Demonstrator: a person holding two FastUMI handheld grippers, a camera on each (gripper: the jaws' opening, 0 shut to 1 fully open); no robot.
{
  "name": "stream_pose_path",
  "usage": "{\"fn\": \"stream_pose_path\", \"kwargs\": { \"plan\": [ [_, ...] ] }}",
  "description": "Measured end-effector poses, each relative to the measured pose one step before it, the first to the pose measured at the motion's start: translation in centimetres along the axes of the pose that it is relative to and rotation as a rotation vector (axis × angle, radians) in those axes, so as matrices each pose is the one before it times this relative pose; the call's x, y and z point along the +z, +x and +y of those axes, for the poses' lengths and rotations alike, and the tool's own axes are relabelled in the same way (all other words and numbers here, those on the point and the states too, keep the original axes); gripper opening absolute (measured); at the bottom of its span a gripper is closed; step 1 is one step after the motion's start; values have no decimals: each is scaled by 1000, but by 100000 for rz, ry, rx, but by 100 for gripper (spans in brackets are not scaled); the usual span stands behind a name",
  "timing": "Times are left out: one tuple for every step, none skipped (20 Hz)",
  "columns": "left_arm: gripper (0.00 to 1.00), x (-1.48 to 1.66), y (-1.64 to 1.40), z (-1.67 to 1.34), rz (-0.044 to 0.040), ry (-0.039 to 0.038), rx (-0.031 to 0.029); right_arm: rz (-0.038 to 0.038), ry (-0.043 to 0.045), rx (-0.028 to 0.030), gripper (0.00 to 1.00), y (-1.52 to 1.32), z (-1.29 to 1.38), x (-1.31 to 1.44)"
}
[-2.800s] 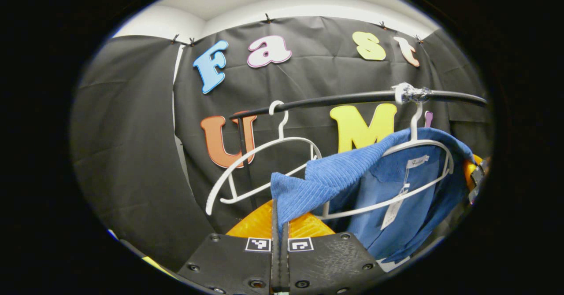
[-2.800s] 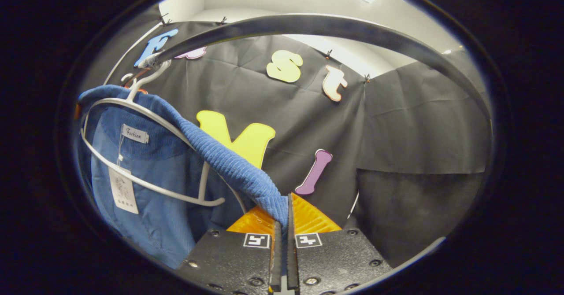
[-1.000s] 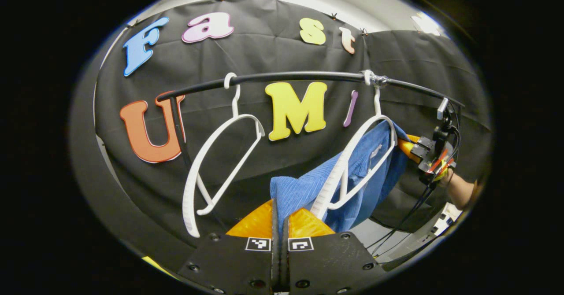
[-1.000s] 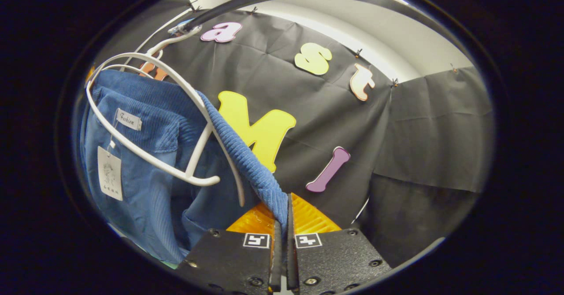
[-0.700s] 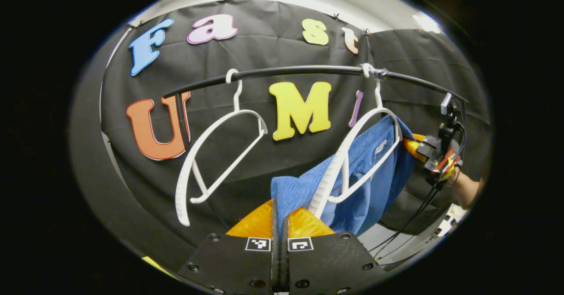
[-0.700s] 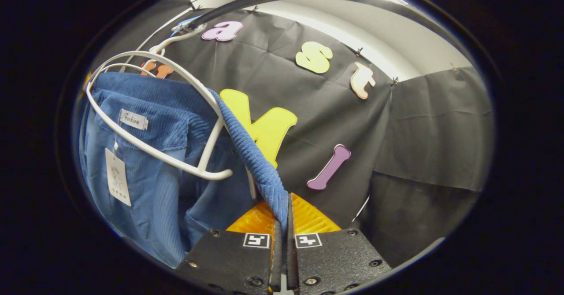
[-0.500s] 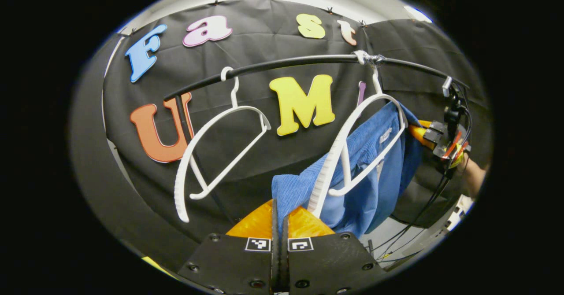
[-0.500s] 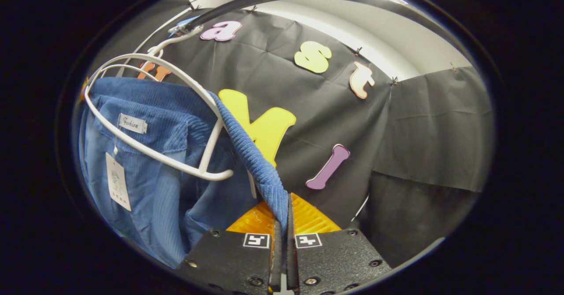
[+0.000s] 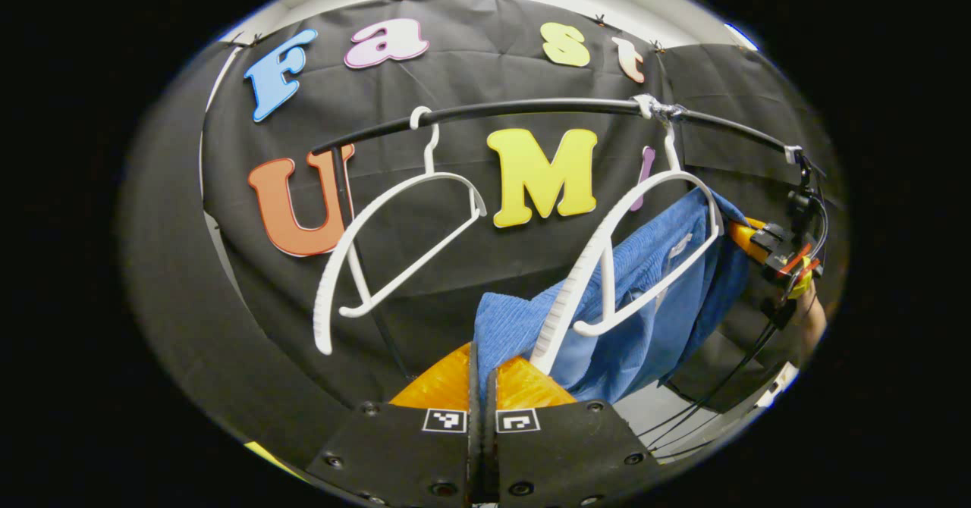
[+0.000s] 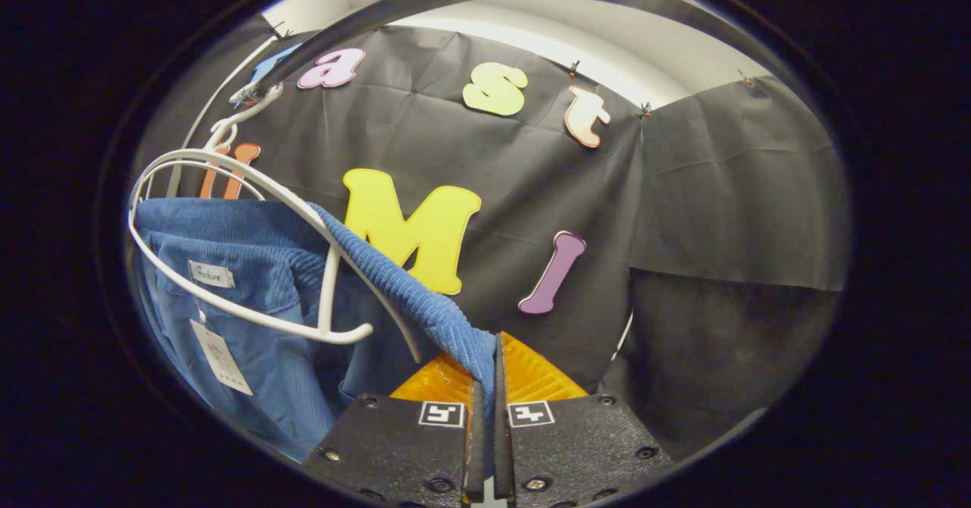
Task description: Grasp the clothes on the hanger with both hands and then place them into the laundry hamper below.
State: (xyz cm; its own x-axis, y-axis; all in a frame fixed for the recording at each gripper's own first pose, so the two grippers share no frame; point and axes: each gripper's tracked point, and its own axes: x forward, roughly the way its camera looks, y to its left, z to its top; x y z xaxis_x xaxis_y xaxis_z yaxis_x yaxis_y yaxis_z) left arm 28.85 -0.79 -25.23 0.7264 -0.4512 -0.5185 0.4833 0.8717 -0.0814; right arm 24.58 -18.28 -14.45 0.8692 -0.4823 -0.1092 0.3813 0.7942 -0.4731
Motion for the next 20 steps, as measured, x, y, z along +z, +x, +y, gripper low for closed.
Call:
{"fn": "stream_pose_path", "kwargs": {
  "plan": [
    [0, 133, 54, 90, 50, 533, -366, -1842, -4638, -407, 8, 271, -169, 78],
    [5, 66, 21, -143, -205, 124, -1231, -1335, -3307, -324, 8, 169, -315, 115],
    [5, 83, -31, 18, -1283, 812, -1055, -220, 208, 1122, 8, 81, 87, -189],
    [5, 99, -109, -92, -1891, -746, -2033, 497, 1493, 772, 8, 208, 316, -437],
    [0, -31, 148, -164, -1900, -729, -2229, 1032, 243, 896, 8, 198, 182, -527],
    [0, -450, 218, 130, 207, -2045, -306, 72, -616, 1367, 8, 20, 411, -464],
    [0, -533, 190, 72, 1099, -1624, 200, -393, -1889, 1408, 8, -4, 627, -254],
    [0, -227, 386, 86, 215, 460, 623, -244, -2891, 1015, 9, -88, 532, -260],
    [0, -72, 247, -125, -72, 579, -14, -102, -2077, 660, 8, 15, 507, -448],
    [5, -311, 77, -208, 854, 1055, -103, 228, -542, 107, 9, 80, 171, -383],
    [0, -566, -256, -109, 1458, 1782, 923, 2401, 102, 341, 8, 182, 246, -948],
    [0, -875, 246, -342, 2268, 1941, -95, 3812, 1189, 178, 8, 391, 148, -1386],
    [0, -451, 35, -471, 489, 2177, 622, 5233, 1681, 366, 8, 237, -93, -1810],
    [0, -555, 266, -765, 1389, 778, -1155, 4649, 3807, 919, 8, 290, 64, -1786],
    [0, -499, 117, -761, 384, -460, -2001, 2990, 2525, 2630, 8, 3, 462, -1369],
    [5, -588, 151, -627, 598, -933, -1276, 2174, -258, 58, 8, 450, 201, -929],
    [0, -526, 177, -358, 190, -474, 175, -461, -2461, -131, 8, -128, -96, -402],
    [5, -541, 55, -479, 262, -1155, -277, -892, -2481, 86, 8, -687, 115, -139],
    [5, -422, -131, -691, -192, -2110, -906, -333, -487, 1098, 8, -304, 488, 4],
    [0, -444, -139, -805, -397, -2325, -1148, 612, 637, 1111, 8, -307, 528, -341]
  ]
}}
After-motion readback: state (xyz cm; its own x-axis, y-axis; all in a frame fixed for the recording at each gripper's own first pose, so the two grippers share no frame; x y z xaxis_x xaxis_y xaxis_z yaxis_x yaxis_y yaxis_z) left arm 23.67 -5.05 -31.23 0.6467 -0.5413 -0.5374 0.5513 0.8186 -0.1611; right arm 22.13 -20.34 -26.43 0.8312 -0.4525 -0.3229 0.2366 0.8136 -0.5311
